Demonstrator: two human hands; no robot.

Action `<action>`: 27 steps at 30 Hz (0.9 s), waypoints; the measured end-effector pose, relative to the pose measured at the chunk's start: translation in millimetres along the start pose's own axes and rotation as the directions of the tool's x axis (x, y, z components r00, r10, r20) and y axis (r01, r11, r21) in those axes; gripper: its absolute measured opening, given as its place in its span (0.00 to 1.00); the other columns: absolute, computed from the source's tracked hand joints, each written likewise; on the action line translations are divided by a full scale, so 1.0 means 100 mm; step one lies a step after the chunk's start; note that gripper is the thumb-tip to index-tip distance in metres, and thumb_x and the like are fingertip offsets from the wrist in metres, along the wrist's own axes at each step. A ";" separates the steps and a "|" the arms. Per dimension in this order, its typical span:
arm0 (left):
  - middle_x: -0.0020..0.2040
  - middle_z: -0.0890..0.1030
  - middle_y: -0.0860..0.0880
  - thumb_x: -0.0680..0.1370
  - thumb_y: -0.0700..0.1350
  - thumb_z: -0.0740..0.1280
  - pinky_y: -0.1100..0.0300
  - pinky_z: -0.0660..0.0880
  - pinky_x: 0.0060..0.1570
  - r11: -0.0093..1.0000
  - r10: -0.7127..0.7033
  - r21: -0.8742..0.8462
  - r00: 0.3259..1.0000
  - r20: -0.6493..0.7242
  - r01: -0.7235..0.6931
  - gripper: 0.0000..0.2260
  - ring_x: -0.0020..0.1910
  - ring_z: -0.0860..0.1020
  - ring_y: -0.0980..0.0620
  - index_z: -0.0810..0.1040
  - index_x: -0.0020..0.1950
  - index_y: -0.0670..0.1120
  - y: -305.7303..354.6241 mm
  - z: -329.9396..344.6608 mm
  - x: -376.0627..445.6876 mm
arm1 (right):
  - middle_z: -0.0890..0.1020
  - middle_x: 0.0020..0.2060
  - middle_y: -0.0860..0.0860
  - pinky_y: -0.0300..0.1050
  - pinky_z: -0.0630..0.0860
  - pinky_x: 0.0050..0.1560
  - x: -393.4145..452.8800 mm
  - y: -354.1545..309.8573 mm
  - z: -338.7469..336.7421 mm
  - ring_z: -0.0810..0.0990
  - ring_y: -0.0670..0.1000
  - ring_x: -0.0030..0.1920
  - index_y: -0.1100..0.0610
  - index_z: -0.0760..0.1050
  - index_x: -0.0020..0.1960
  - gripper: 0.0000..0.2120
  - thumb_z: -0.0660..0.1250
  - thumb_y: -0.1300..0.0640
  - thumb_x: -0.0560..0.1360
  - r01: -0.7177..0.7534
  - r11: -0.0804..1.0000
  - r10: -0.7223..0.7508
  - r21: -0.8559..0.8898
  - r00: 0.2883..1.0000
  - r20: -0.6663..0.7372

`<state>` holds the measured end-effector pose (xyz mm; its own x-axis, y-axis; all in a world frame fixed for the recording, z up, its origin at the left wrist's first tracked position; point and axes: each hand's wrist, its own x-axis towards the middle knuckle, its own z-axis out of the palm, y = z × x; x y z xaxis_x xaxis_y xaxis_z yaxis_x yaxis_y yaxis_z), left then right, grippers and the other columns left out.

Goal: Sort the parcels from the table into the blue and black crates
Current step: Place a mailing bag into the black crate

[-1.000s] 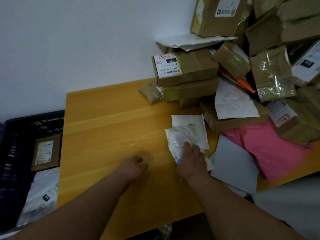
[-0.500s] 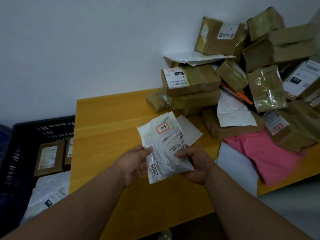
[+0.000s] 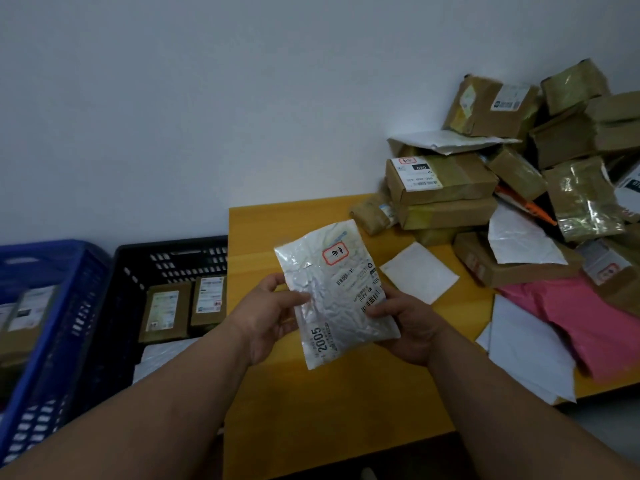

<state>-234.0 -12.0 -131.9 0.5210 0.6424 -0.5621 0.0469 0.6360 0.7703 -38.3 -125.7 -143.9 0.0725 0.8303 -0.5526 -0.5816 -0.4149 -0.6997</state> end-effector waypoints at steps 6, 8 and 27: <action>0.46 0.86 0.49 0.74 0.42 0.72 0.58 0.78 0.39 0.971 0.143 0.195 0.990 -0.022 -0.136 0.15 0.43 0.84 0.49 0.78 0.59 0.55 0.36 -0.50 -0.19 | 0.81 0.59 0.62 0.58 0.75 0.58 0.04 -0.02 0.33 0.78 0.65 0.60 0.63 0.74 0.65 0.23 0.59 0.76 0.73 -0.106 0.958 0.103 -0.265 0.994 -0.023; 0.47 0.86 0.45 0.75 0.40 0.71 0.55 0.79 0.44 0.928 0.118 0.354 0.993 0.011 -0.114 0.11 0.44 0.84 0.47 0.81 0.57 0.47 0.38 -0.61 -0.26 | 0.81 0.58 0.61 0.57 0.76 0.58 0.04 -0.03 0.42 0.79 0.64 0.59 0.63 0.76 0.64 0.22 0.59 0.75 0.73 -0.115 0.944 0.114 -0.308 0.993 -0.020; 0.56 0.83 0.43 0.76 0.38 0.67 0.49 0.81 0.48 0.978 0.070 -0.189 0.993 -0.092 -0.086 0.15 0.57 0.81 0.42 0.75 0.64 0.44 0.17 -0.56 -0.45 | 0.81 0.41 0.52 0.43 0.72 0.36 0.29 -0.24 0.51 0.78 0.51 0.39 0.54 0.74 0.47 0.08 0.62 0.66 0.78 0.080 0.974 -0.114 -0.211 0.981 -0.156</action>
<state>-304.3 -6.0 -109.9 0.4423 0.7218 -0.5323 -0.1602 0.6476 0.7450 -63.7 -72.1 -119.7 0.2643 0.8039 -0.5329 -0.3897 -0.4164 -0.8214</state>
